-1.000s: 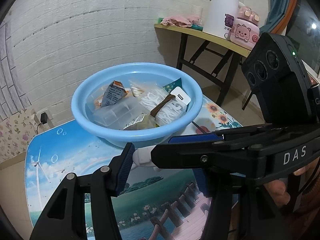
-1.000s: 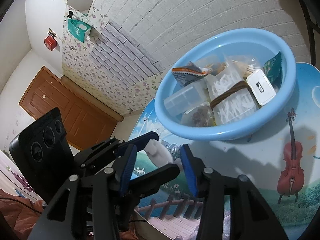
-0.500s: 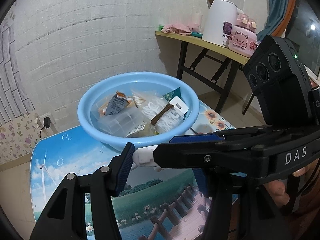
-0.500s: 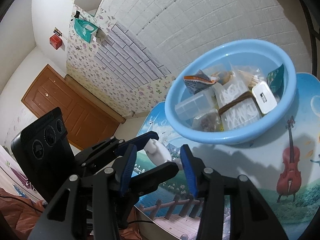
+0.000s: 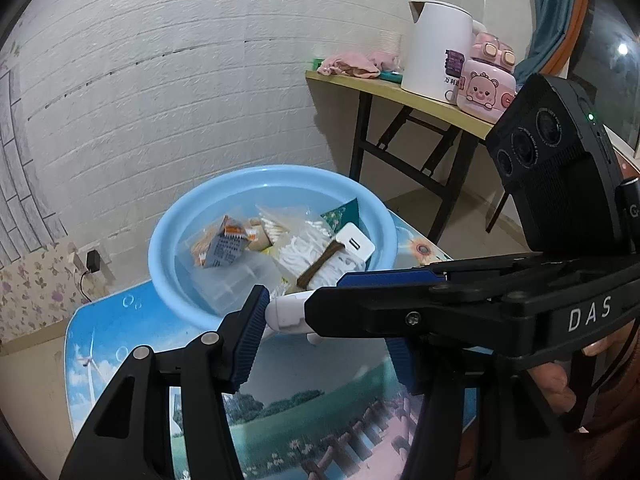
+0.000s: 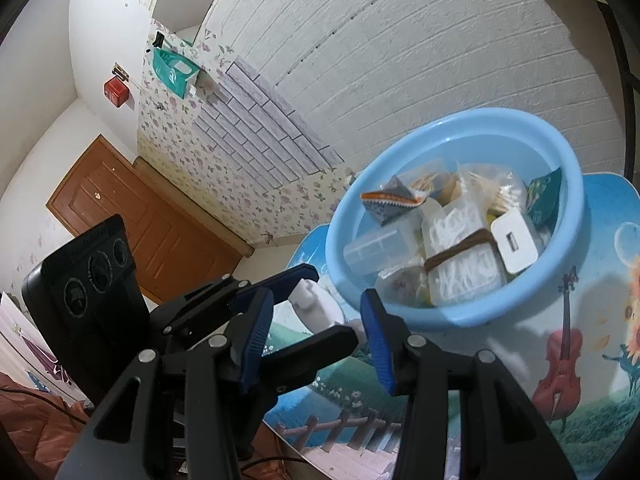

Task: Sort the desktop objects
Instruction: 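Lift and carry the white hook over the basin with the left tool while the right tool steadies it, then open the left tool to drop the white hook into the basin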

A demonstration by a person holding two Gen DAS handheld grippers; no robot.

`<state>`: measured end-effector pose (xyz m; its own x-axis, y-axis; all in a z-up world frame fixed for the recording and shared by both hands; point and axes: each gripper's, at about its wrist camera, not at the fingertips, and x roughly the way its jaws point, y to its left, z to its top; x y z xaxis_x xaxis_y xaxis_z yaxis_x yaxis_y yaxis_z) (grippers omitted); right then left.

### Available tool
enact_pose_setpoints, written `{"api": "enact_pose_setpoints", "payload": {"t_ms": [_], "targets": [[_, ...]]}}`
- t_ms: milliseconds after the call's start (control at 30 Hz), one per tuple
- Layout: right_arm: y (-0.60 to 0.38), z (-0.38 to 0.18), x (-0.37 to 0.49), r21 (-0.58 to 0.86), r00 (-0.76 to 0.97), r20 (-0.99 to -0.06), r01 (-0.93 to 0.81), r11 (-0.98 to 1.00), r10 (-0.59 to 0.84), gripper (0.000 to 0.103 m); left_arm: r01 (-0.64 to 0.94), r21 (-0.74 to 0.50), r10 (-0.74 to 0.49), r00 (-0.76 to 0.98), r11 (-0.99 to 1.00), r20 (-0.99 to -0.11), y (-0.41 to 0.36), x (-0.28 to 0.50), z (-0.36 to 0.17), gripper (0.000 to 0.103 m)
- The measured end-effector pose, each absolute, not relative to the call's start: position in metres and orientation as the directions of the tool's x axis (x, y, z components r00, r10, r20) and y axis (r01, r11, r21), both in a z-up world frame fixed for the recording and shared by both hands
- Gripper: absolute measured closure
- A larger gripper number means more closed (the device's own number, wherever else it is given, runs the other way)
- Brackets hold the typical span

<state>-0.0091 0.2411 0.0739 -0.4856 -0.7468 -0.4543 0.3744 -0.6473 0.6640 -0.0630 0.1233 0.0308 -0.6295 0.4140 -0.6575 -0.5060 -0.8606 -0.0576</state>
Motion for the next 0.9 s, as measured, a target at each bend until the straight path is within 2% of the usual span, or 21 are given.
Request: {"api": "enact_pose_setpoints", "payload": {"t_ms": [400, 700, 767, 833, 900], "targets": [[0.261, 0.099, -0.052, 0.638, -0.535, -0.451, 0.366, -0.677, -0.715, 0.059, -0.508, -0.020, 0.400, -0.654, -0.861, -0.641, 0.137, -0.111, 0.051, 0.048], [0.280, 0.087, -0.073, 0.581, -0.578, -0.533, 0.282, -0.764, -0.619, 0.059, -0.469, -0.013, 0.349, -0.637, -0.883, -0.687, 0.143, -0.145, 0.030, 0.048], [0.281, 0.082, -0.075, 0.569, -0.581, -0.549, 0.267, -0.778, -0.601, 0.059, -0.460, -0.007, 0.335, -0.636, -0.888, -0.695, 0.142, -0.148, 0.025, 0.043], [0.283, 0.079, -0.075, 0.571, -0.579, -0.554, 0.257, -0.779, -0.598, 0.058, -0.446, 0.002, 0.318, -0.642, -0.895, -0.698, 0.141, -0.150, 0.023, 0.031], [0.282, 0.078, -0.075, 0.566, -0.583, -0.559, 0.253, -0.785, -0.590, 0.058, -0.435, 0.007, 0.308, -0.647, -0.900, -0.698, 0.138, -0.150, 0.021, 0.024]]}}
